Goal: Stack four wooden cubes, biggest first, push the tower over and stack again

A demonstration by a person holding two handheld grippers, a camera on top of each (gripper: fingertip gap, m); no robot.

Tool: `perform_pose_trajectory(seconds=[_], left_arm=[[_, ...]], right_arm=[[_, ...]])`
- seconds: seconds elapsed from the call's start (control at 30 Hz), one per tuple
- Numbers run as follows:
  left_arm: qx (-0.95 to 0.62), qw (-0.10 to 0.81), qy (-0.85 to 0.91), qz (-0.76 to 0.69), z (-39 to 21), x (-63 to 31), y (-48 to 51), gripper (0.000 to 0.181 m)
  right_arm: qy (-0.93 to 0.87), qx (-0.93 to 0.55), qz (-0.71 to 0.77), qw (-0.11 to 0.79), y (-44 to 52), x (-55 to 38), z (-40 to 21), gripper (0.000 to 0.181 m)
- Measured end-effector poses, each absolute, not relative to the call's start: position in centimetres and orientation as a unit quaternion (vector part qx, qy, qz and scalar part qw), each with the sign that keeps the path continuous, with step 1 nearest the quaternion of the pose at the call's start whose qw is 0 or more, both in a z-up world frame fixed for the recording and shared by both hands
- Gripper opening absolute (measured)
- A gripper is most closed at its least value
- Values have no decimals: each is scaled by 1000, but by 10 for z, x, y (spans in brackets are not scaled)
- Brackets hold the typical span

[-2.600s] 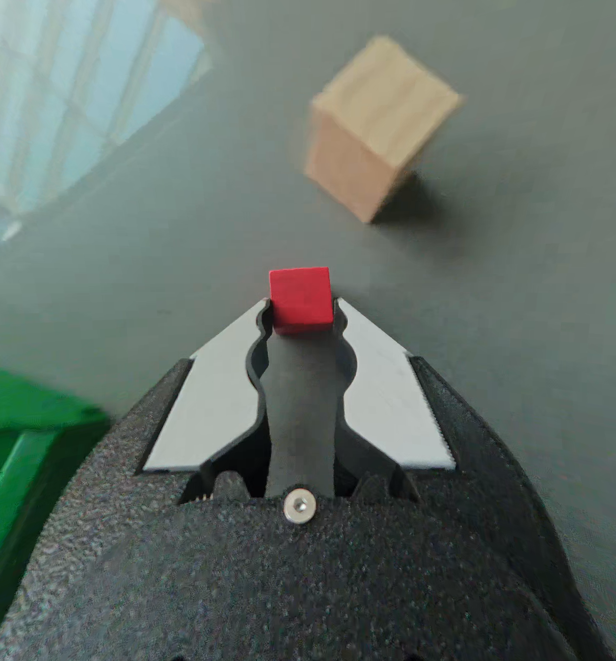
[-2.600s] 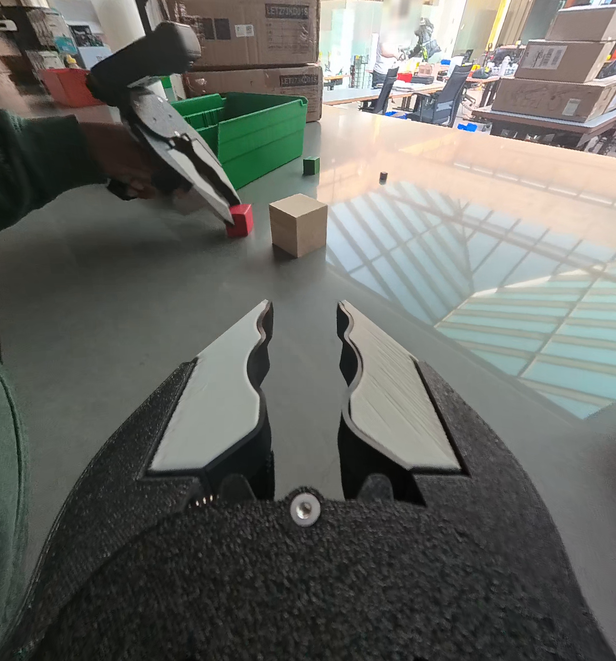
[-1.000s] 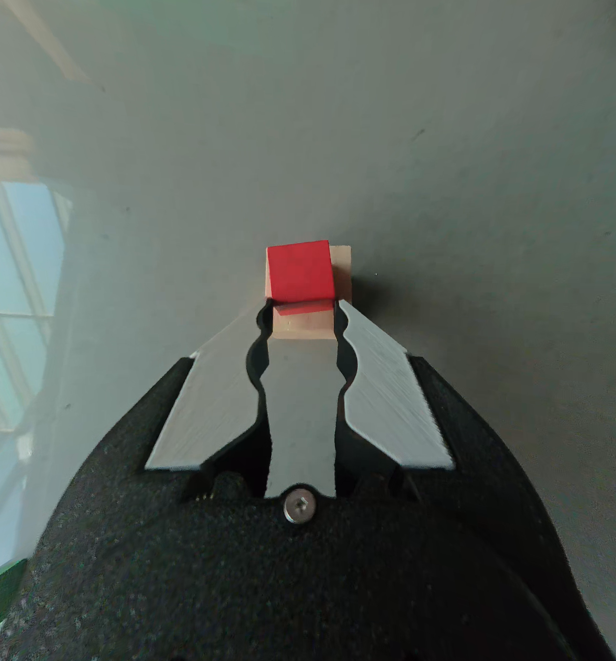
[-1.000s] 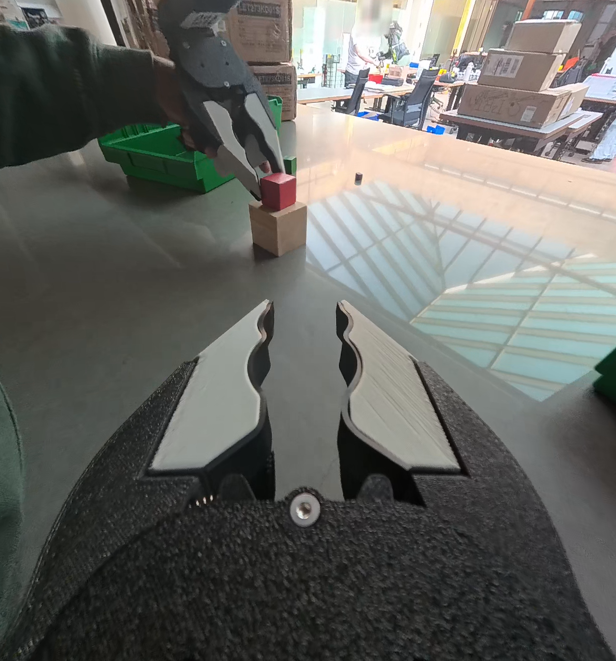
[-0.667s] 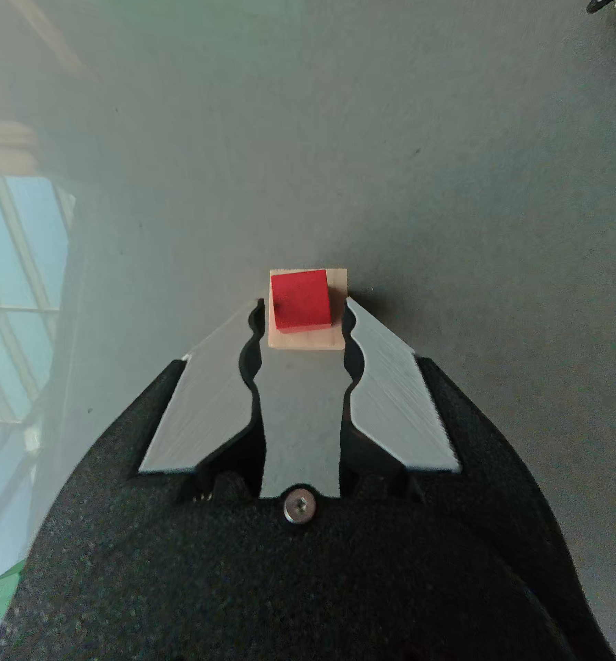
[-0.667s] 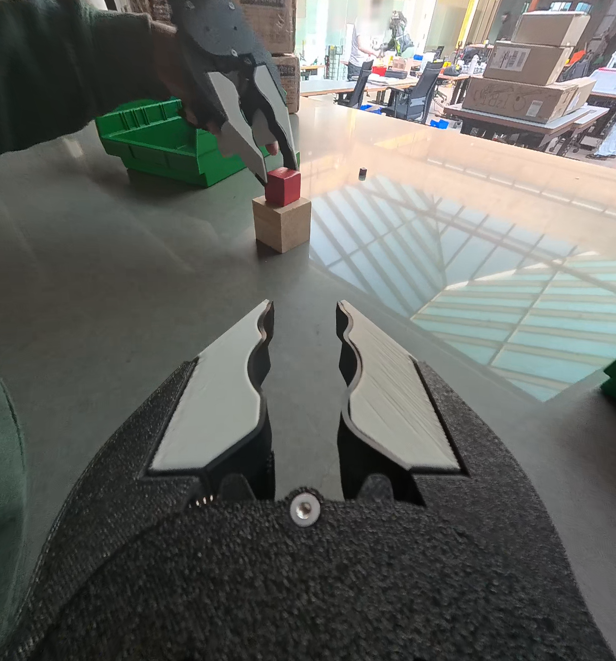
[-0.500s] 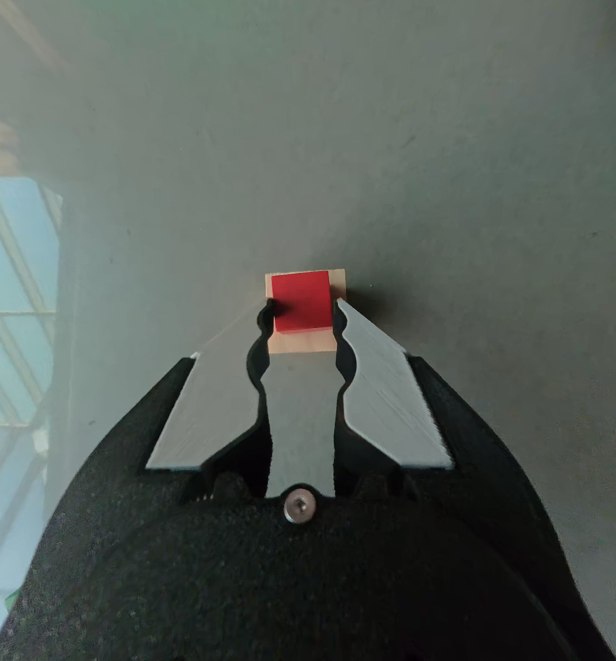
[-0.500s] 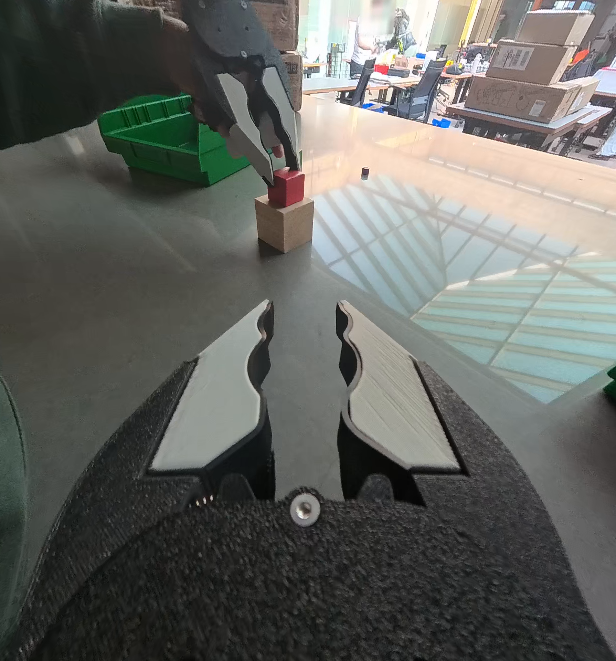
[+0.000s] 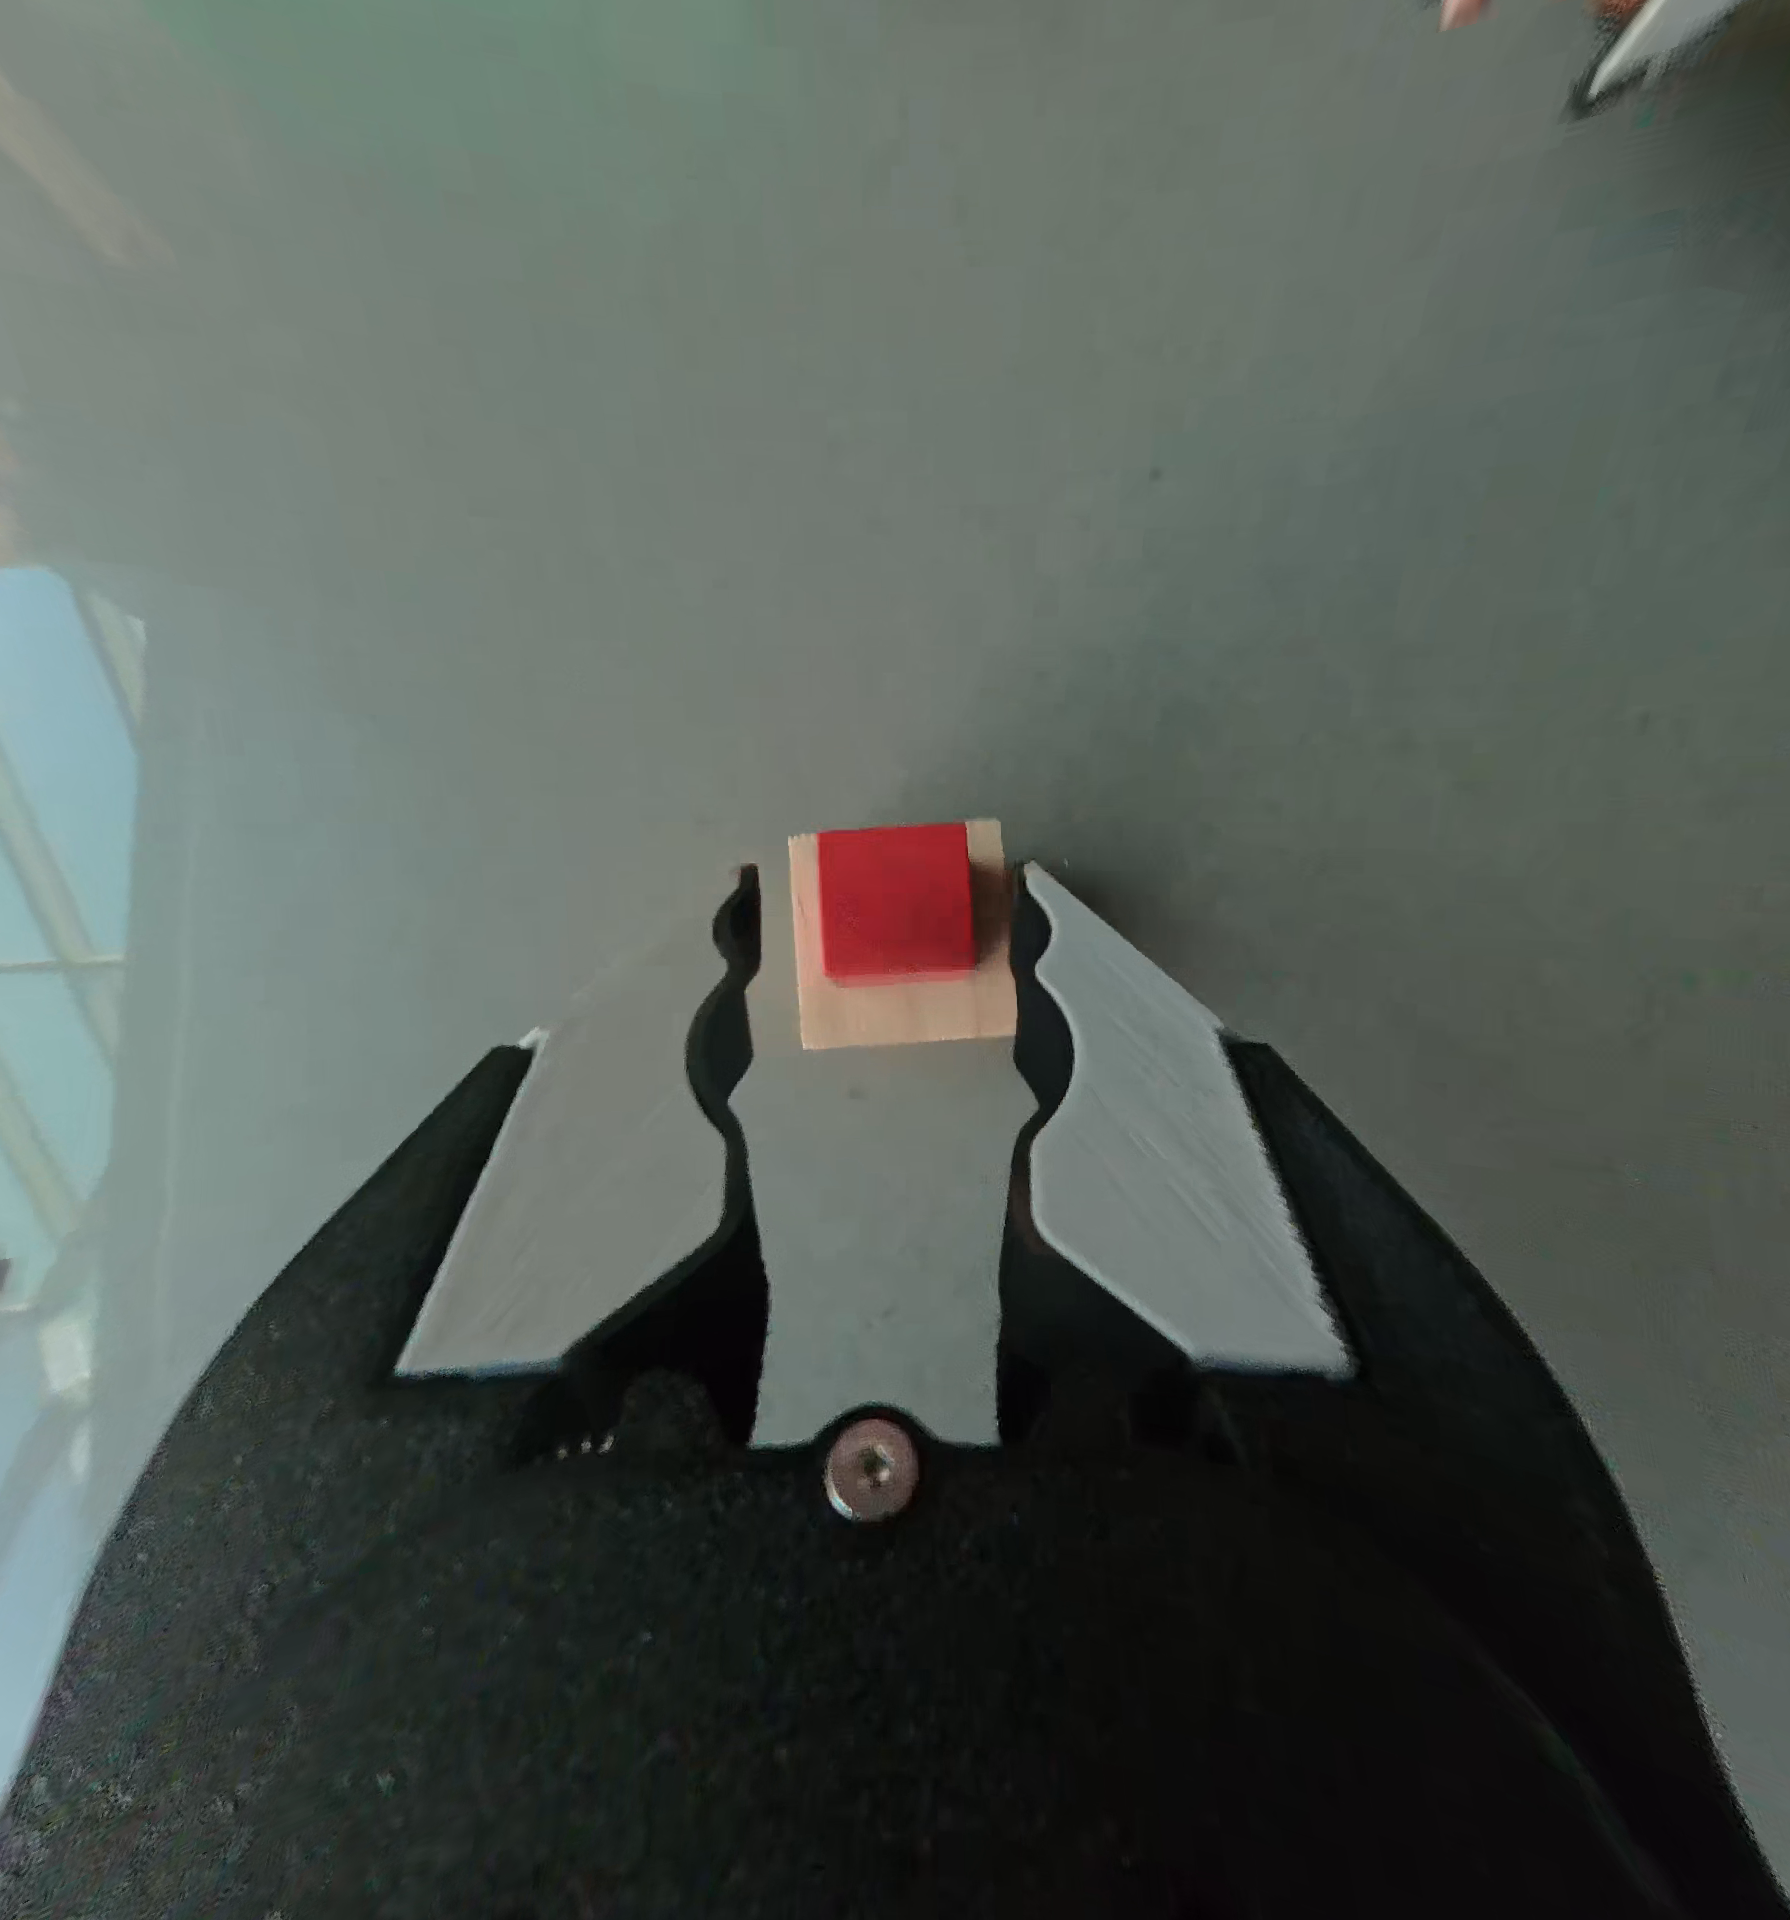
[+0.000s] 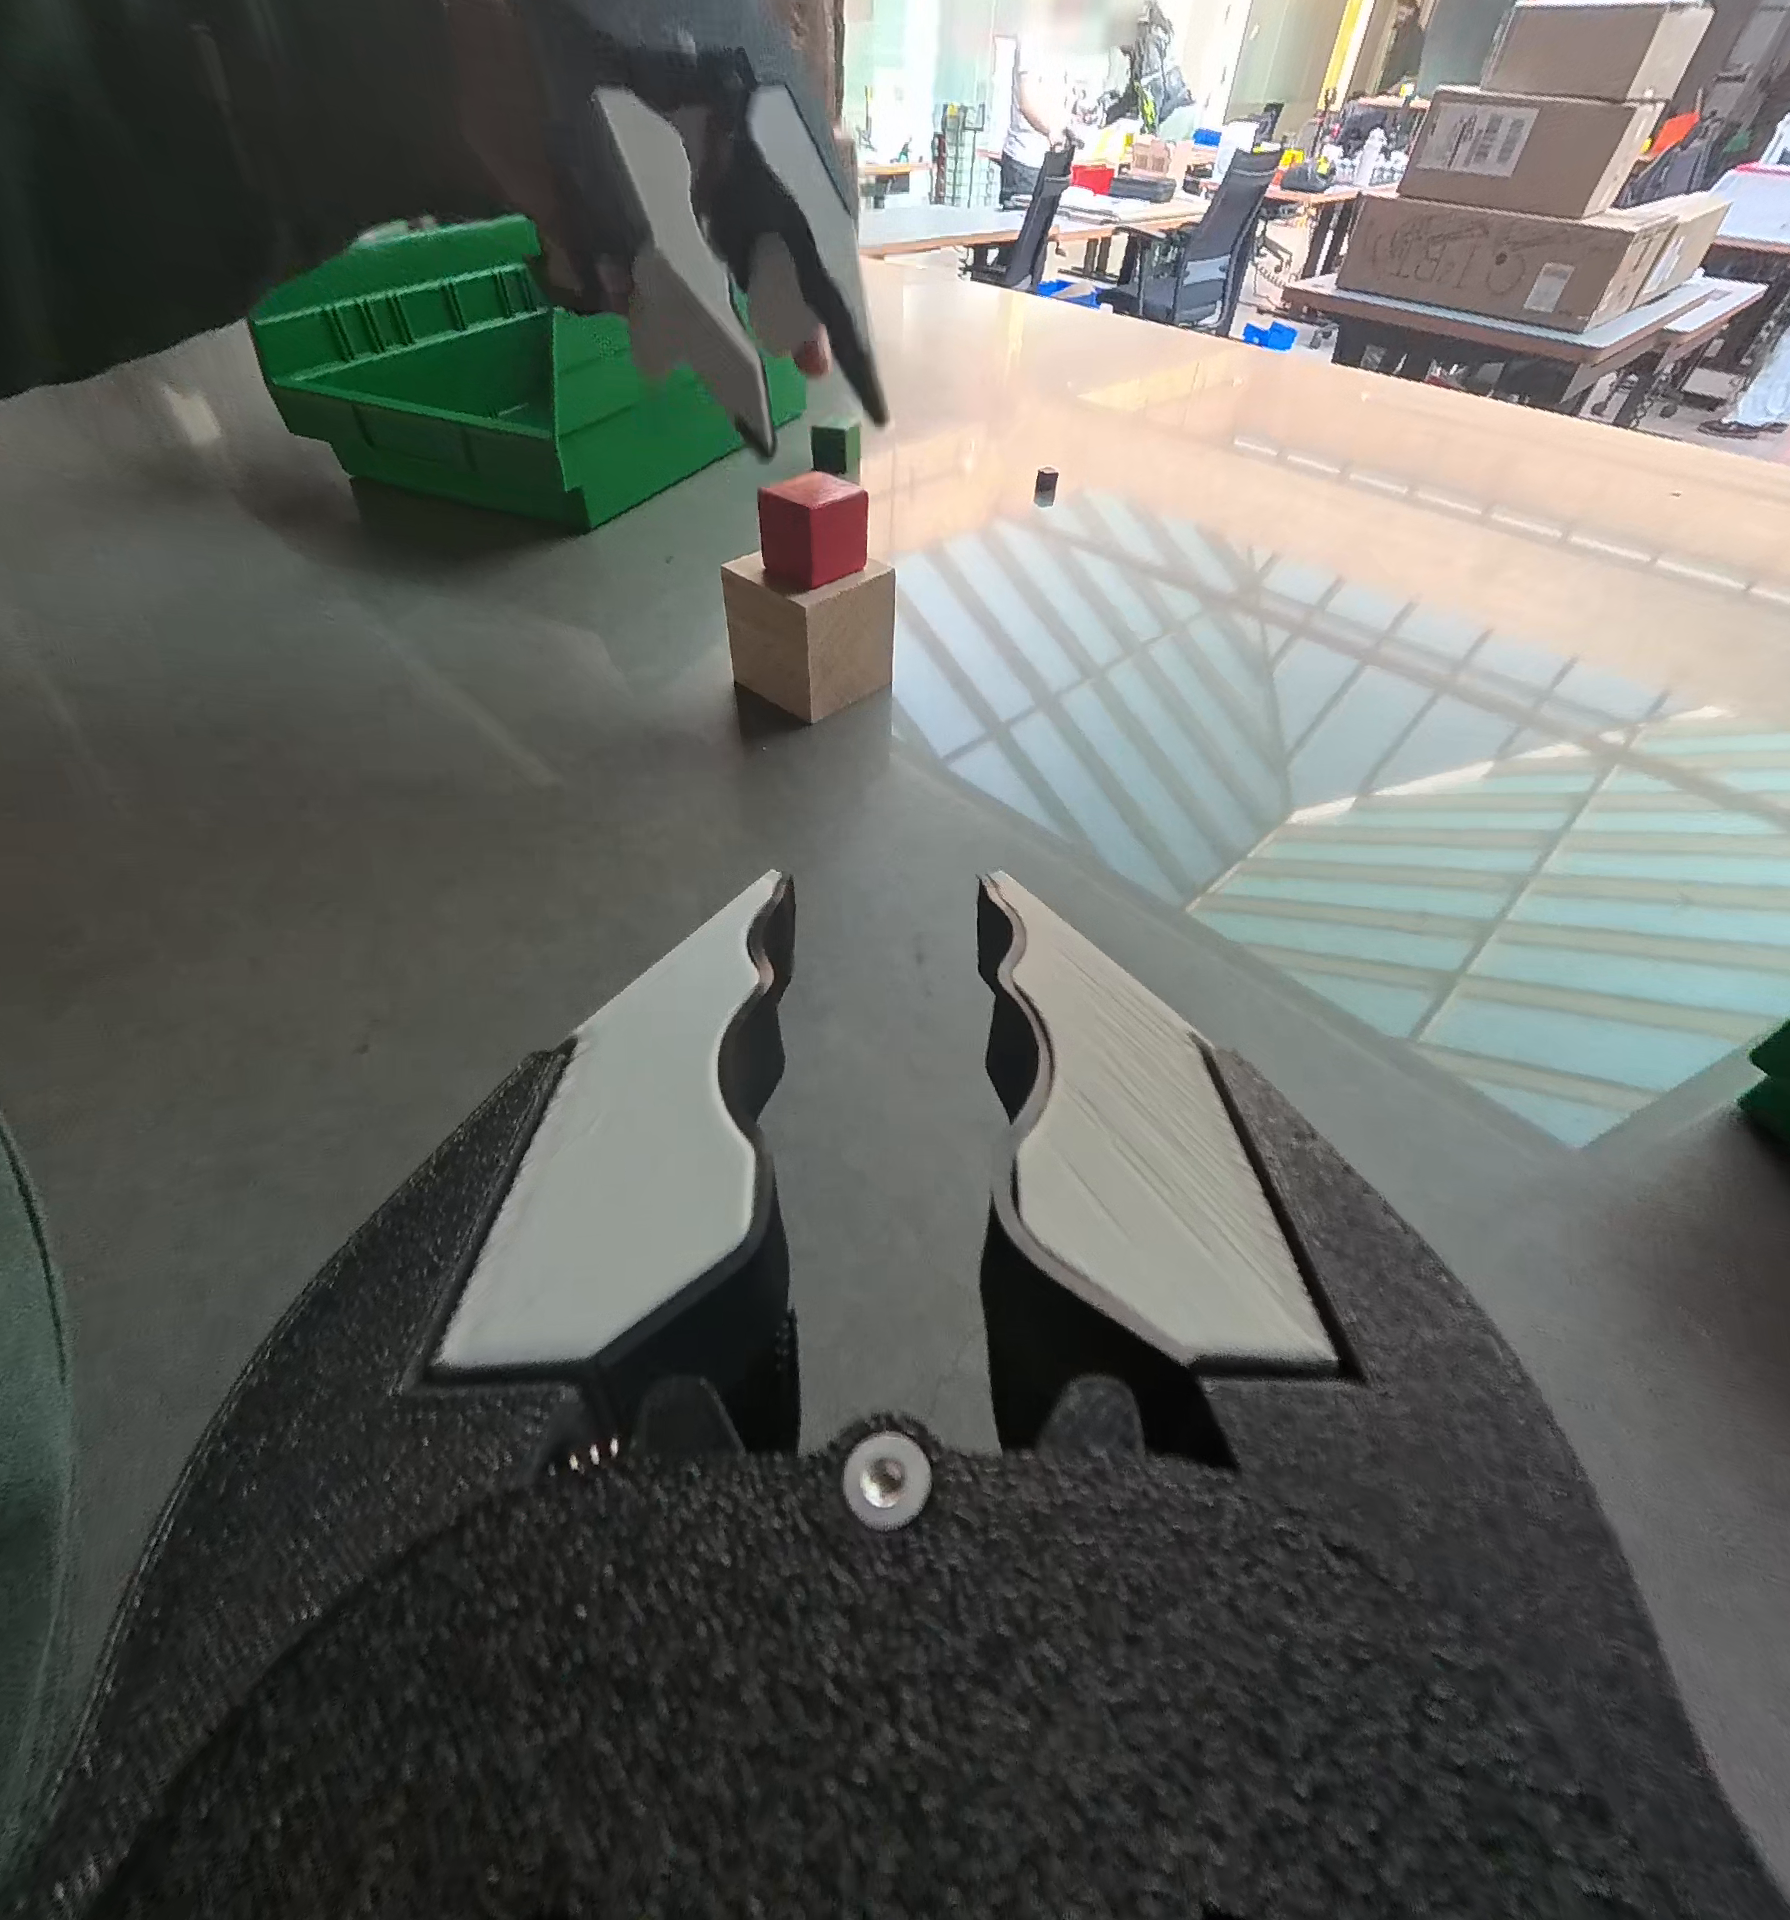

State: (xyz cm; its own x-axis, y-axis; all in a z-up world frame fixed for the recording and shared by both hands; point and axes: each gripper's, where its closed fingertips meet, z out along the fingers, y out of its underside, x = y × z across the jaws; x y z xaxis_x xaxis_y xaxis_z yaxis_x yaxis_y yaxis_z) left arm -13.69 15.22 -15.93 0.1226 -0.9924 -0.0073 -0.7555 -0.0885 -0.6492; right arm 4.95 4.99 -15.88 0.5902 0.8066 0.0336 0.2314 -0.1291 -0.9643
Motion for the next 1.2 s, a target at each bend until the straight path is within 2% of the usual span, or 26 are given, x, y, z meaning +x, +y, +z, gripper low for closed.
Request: perform_pose_trajectory(seconds=[0.1,0.17,0.23,0.33,0.43,0.7,1.03,1.2], left_arm=[[-723,330,558,-240,-126,-145,180,51],[-758,375,495,-198,-112,-165,214,49],[-806,381,431,-137,-112,-196,244,49],[-877,330,348,-28,-129,-254,275,45],[-919,245,310,9,-153,-290,287,45],[-893,70,439,67,-202,-350,298,47],[-878,6,474,66,-231,-379,309,44],[-874,-2,484,40,-240,-368,303,26]], right_arm=[[-358,-707,264,550,52,54,-158,35],[-352,-709,263,551,53,56,-158,35],[-351,-709,263,552,53,57,-158,35],[-350,-709,264,552,53,58,-159,35],[-352,-709,265,550,53,57,-161,35],[-352,-712,257,551,52,66,-162,35],[-330,-731,248,543,60,74,-173,35],[-332,-731,249,541,62,69,-174,35]])
